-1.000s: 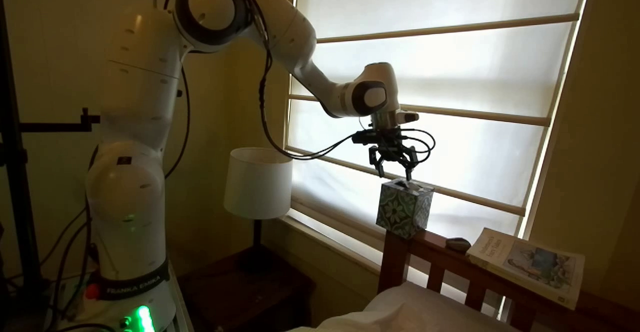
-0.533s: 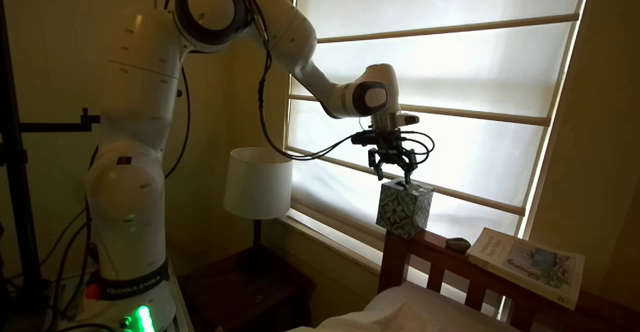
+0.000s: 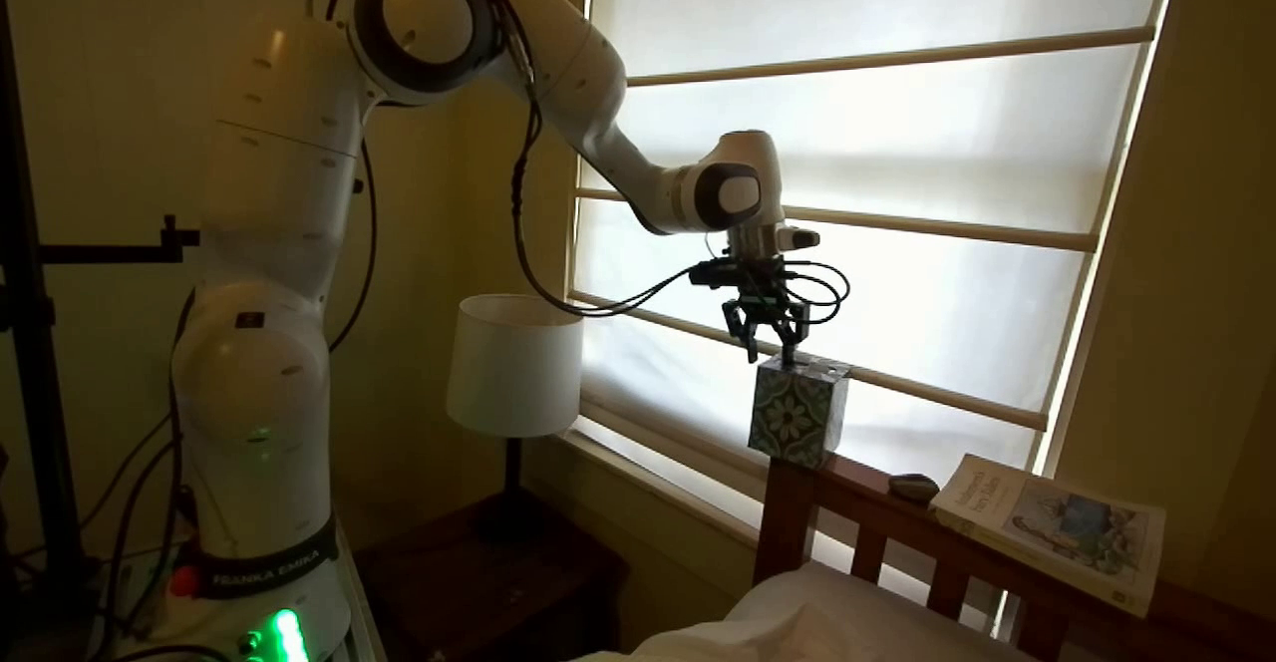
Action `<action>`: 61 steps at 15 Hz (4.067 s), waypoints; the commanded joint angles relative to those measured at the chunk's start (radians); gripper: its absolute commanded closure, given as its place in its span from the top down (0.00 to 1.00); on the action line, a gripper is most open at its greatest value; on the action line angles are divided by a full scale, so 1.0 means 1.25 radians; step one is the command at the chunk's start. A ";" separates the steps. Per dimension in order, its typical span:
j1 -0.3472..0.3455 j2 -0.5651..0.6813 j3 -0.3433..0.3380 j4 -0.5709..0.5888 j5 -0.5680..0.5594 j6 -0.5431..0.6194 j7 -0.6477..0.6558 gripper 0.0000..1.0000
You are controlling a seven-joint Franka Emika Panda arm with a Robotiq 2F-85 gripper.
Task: Put the tissue dispenser on the table on the left
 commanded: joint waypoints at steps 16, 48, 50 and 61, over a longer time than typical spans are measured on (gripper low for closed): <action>-0.021 -0.258 -0.009 -0.170 -0.011 -0.074 -0.170 0.01; 0.274 -0.372 0.094 -0.489 0.100 0.031 -0.468 0.01; 0.286 -0.350 0.120 -0.457 0.112 0.010 -0.436 0.01; 0.269 -0.125 0.190 -0.233 0.160 -0.142 -0.238 0.01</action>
